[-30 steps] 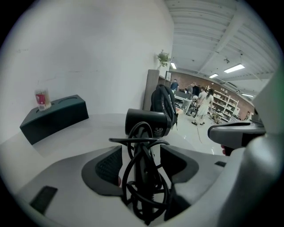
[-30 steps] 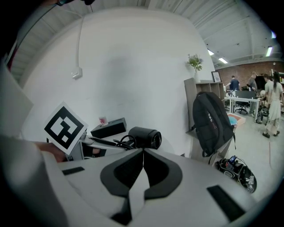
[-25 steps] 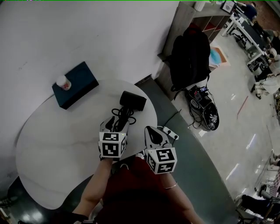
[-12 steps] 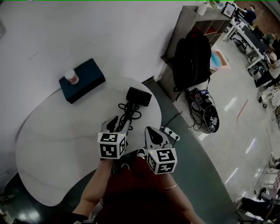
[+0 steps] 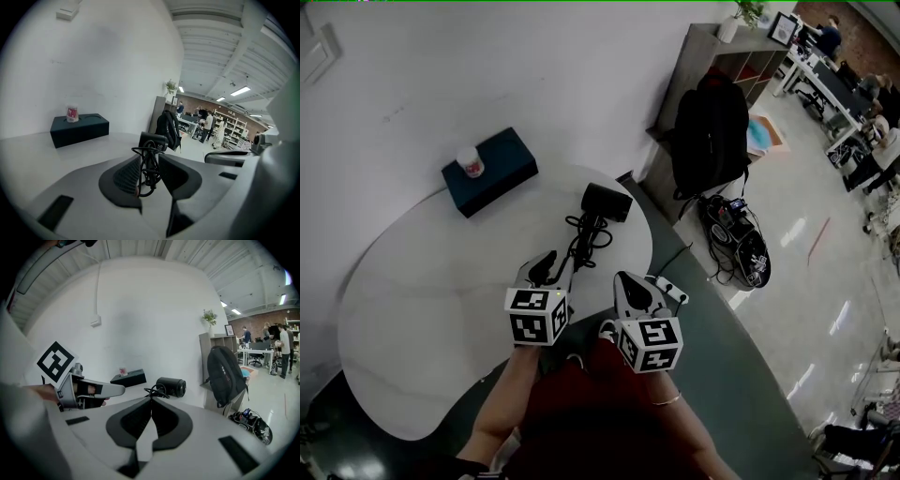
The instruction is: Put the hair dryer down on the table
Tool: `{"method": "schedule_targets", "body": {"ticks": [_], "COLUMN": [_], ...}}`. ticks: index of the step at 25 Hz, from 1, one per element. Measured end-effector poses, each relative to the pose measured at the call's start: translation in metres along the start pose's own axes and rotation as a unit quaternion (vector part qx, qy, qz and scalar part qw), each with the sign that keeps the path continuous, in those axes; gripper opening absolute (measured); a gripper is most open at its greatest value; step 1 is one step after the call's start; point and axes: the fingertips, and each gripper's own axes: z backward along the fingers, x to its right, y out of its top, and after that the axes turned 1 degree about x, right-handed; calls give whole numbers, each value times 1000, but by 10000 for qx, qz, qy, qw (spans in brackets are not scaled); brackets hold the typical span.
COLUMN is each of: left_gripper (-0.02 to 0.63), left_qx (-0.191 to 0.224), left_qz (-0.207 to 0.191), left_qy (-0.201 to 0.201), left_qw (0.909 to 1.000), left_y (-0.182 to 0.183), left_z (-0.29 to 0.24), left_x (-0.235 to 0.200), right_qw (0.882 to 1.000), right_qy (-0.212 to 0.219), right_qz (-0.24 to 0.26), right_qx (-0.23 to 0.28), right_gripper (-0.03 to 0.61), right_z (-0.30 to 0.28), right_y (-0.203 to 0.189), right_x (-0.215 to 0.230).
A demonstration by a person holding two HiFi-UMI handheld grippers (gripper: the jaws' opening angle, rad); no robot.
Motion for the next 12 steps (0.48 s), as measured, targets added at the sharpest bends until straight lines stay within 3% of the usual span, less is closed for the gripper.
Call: {"method": "schedule_targets", "body": {"ticks": [12], "left_gripper": [67], "left_qx": [306], "left_qz": [-224], "left_qy": [-131], "left_qw": [9992], "left_y": [4], "left_z": [45], "left_x": [5], "right_qw": [9991], "right_qy": [-264], "right_qz": [40], "right_qx": [318], "right_gripper": [15], "right_z": [31], "right_y": [5], "right_x": [-20]}}
